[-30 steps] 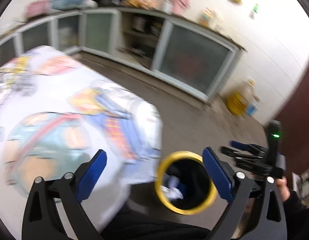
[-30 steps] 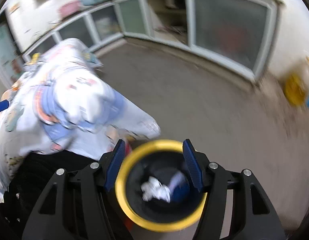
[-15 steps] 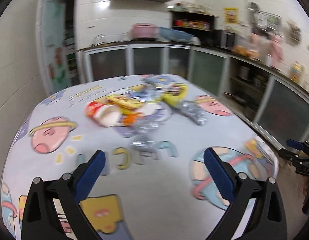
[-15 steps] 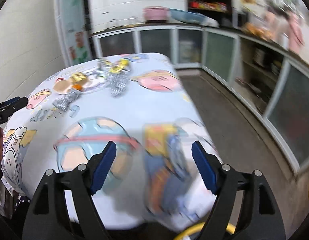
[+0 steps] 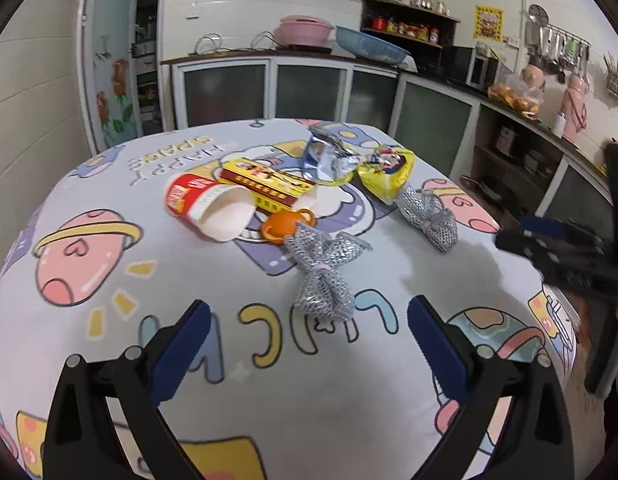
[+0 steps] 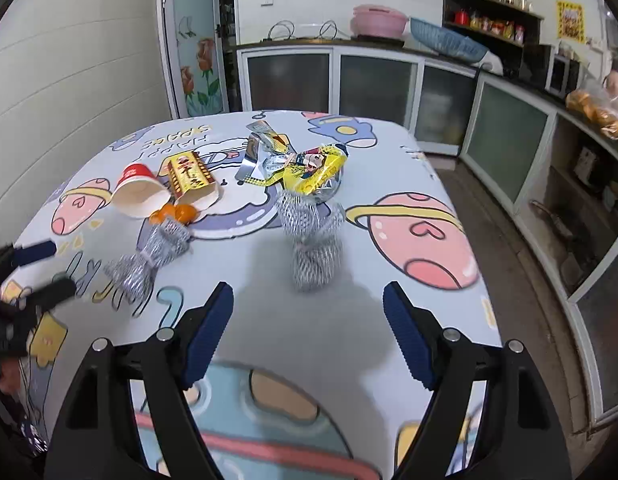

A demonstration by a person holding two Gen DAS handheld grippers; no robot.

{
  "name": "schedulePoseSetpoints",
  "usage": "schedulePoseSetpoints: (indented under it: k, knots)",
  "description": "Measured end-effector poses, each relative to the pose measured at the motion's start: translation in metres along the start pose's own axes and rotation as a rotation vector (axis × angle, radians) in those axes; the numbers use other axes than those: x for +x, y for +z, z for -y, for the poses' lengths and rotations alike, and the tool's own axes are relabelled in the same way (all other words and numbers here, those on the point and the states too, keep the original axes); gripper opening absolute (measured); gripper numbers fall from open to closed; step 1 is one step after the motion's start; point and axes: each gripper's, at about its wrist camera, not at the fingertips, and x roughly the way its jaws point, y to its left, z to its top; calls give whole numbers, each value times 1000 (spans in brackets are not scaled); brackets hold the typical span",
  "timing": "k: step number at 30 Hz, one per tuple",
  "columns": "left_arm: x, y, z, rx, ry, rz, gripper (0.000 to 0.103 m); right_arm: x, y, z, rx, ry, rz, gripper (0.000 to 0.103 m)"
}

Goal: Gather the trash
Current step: 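Grasp a silver mesh net with the right tool while the left tool grasps another mesh net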

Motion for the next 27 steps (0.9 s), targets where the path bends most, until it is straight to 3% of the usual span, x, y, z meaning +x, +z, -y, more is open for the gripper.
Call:
schedulePoseSetpoints:
  k: [14, 27]
  knots:
    - [59, 17, -5, -60, -57, -88, 95, 91, 33, 5, -29, 10, -106, 71]
    - [89, 19, -2, -76, -95, -126, 95, 128, 33, 7, -33, 5, -165, 67]
